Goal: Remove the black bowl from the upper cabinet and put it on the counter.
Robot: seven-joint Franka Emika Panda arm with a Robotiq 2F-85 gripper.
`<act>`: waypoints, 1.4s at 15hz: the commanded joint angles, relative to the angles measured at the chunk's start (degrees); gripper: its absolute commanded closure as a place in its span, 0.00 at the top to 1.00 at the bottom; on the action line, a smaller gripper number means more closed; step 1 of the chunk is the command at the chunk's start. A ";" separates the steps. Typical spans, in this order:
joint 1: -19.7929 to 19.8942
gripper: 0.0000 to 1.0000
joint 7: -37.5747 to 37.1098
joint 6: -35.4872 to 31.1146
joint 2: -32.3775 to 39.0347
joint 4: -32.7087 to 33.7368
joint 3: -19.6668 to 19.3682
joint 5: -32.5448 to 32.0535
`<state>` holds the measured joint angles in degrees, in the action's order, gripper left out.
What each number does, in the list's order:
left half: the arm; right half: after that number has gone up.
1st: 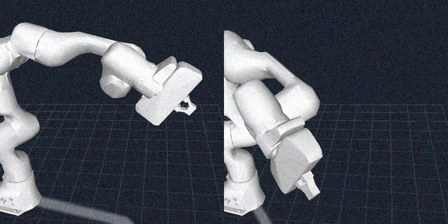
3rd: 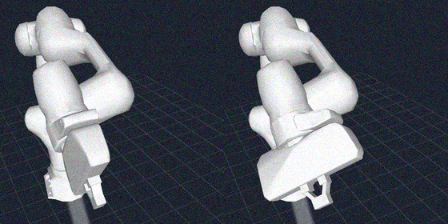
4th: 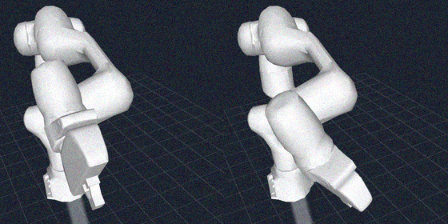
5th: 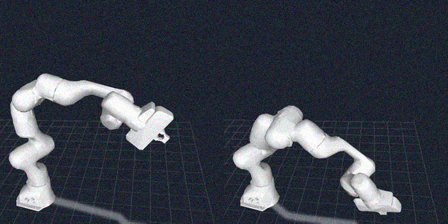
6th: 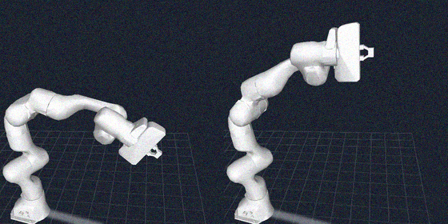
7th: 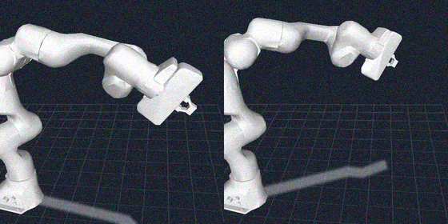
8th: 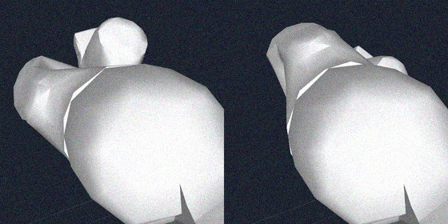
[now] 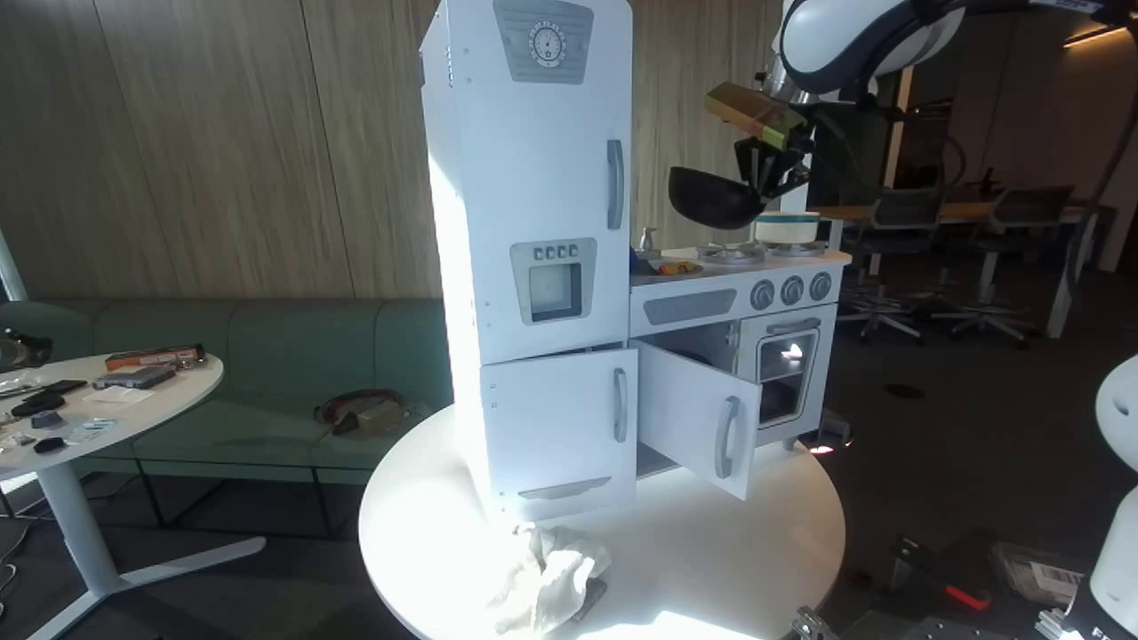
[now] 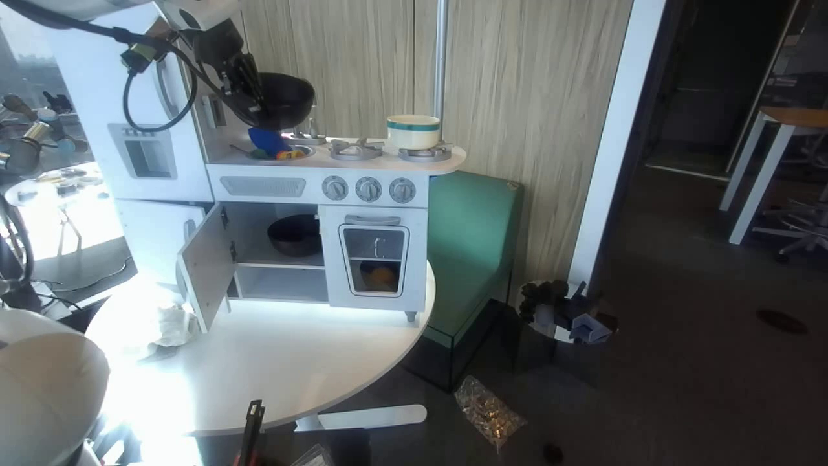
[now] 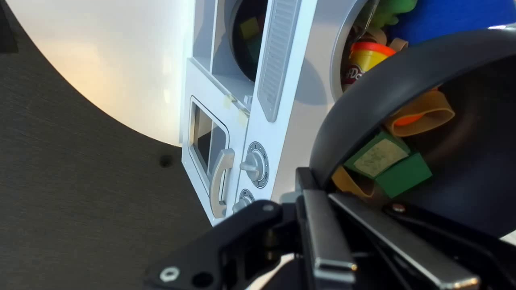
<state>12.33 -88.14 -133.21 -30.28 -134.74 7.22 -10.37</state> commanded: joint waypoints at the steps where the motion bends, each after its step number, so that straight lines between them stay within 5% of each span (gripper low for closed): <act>1: -0.31 0.03 4.37 4.07 4.73 6.70 -2.57 0.48; 9: -0.80 0.03 6.63 12.69 9.69 12.39 -4.74 0.56; 16: -1.05 0.02 -0.63 9.95 10.67 11.78 -5.01 3.09; 21: -1.41 0.02 -2.85 13.81 11.49 14.34 -4.89 4.98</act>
<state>11.94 -89.24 -121.93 -19.87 -123.80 2.97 -6.50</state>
